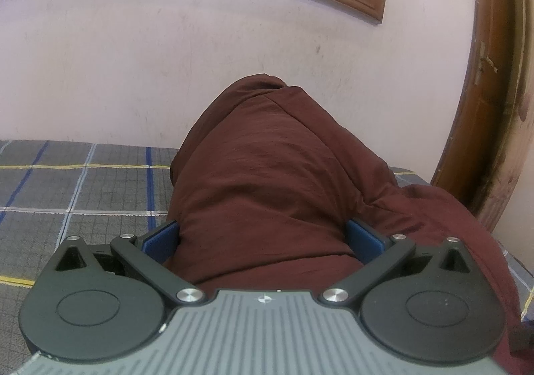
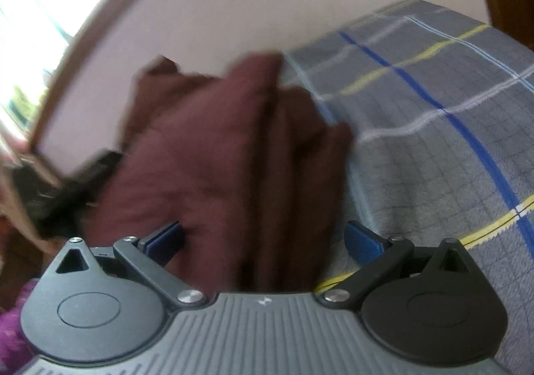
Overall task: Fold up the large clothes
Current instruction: 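Open the right tool and pull it back from the folded jacket, then grasp the folded maroon jacket bundle with both tools from its sides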
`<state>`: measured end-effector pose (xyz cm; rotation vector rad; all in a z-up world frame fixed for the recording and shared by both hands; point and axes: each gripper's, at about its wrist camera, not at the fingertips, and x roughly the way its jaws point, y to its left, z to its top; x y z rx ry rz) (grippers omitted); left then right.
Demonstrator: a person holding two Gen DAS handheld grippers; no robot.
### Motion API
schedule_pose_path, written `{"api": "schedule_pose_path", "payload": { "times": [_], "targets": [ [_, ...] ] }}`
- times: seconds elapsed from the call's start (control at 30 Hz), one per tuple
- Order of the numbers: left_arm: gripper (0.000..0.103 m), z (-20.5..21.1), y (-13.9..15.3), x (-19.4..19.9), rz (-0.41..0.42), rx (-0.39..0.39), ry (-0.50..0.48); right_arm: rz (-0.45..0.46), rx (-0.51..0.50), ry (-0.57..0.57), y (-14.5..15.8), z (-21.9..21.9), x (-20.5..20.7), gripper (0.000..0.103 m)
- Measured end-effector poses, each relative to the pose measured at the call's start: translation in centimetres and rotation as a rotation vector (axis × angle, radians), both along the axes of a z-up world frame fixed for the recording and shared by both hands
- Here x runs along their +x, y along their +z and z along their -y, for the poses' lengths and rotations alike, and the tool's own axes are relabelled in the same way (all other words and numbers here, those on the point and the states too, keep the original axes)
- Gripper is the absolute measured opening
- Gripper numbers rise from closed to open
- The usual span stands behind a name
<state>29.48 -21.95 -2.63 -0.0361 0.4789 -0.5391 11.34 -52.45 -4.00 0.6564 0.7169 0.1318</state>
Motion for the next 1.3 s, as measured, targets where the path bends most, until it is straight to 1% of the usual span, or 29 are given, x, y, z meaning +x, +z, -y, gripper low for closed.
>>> {"api": "schedule_pose_path", "payload": {
  "times": [0.07, 0.1, 0.2, 0.23, 0.3, 0.33, 0.37, 0.4, 0.43, 0.5, 0.57, 0.67, 0.77, 0.83, 0.9, 0.97, 1.0, 1.03, 1.1, 1.17, 1.3],
  "targets": [
    [0.103, 0.0, 0.0, 0.0, -0.003, -0.006, -0.003, 0.005, 0.086, 0.008, -1.0, 0.6, 0.8, 0.103],
    [0.103, -0.1, 0.0, 0.1, -0.006, -0.01, -0.003, 0.025, 0.123, 0.016, -1.5, 0.8, 1.3, 0.103],
    [0.103, -0.1, -0.1, 0.1, -0.008, -0.012, -0.005, 0.047, 0.171, 0.031, -1.7, 0.8, 2.8, 0.103],
    [0.103, -0.2, -0.1, 0.1, -0.007, -0.014, -0.004, 0.06, 0.193, 0.056, -1.5, 0.5, 3.5, 0.103],
    [0.103, -0.3, -0.2, 0.2, -0.01, -0.021, -0.003, 0.064, 0.147, 0.095, -1.1, -0.5, 4.4, 0.103],
    [0.103, -0.4, -0.2, 0.2, -0.014, -0.025, -0.005, 0.058, 0.156, 0.108, -1.6, -0.5, 5.1, 0.103],
    [0.103, -0.5, -0.2, 0.3, -0.019, -0.03, -0.009, 0.058, 0.196, 0.116, -2.1, 0.0, 5.5, 0.103],
    [0.103, -0.5, -0.1, 0.4, -0.023, -0.031, -0.013, 0.077, 0.214, 0.118, -2.4, 0.7, 5.7, 0.103],
    [0.103, -0.6, 0.0, 0.4, -0.031, -0.034, -0.018, 0.079, 0.2, 0.129, -2.3, 1.0, 6.1, 0.103],
    [0.103, -1.4, 0.9, 0.6, -0.051, -0.054, -0.046, 0.085, 0.156, 0.153, -2.3, 0.7, 6.6, 0.103],
    [0.103, -2.4, 2.0, 0.6, -0.052, -0.06, -0.059, 0.111, 0.133, 0.156, -2.5, 0.4, 6.5, 0.103],
    [0.103, -4.9, 3.8, 0.3, -0.053, -0.065, -0.085, 0.133, 0.125, 0.172, -2.7, 0.6, 6.5, 0.103],
    [0.103, -8.0, 4.3, 0.6, -0.105, -0.09, -0.088, 0.133, 0.129, 0.183, -2.8, 0.8, 6.5, 0.103],
    [0.103, -9.9, 3.5, 1.5, -0.188, -0.11, -0.1, 0.138, 0.131, 0.182, -2.9, 0.9, 6.4, 0.103],
    [0.103, -11.2, 2.1, 2.1, -0.261, -0.114, -0.105, 0.135, 0.127, 0.182, -3.0, 0.8, 6.6, 0.103],
    [0.103, -11.5, 0.9, 2.3, -0.298, -0.109, -0.134, 0.132, 0.126, 0.184, -3.0, 0.7, 6.5, 0.103],
    [0.103, -11.6, 0.5, 2.2, -0.308, -0.121, -0.166, 0.132, 0.129, 0.185, -3.1, 0.7, 6.6, 0.103],
    [0.103, -11.5, 0.0, 2.2, -0.315, -0.142, -0.202, 0.132, 0.132, 0.186, -3.1, 0.8, 6.3, 0.103],
    [0.103, -11.5, -0.7, 2.5, -0.325, -0.176, -0.233, 0.134, 0.136, 0.188, -3.1, 0.9, 6.4, 0.103],
    [0.103, -11.5, -1.4, 3.4, -0.365, -0.236, -0.276, 0.13, 0.141, 0.191, -3.1, 1.0, 6.4, 0.103],
    [0.103, -10.3, -2.8, 4.8, -0.434, -0.29, -0.359, 0.122, 0.146, 0.187, -3.0, 1.1, 6.6, 0.103]
  ]
}}
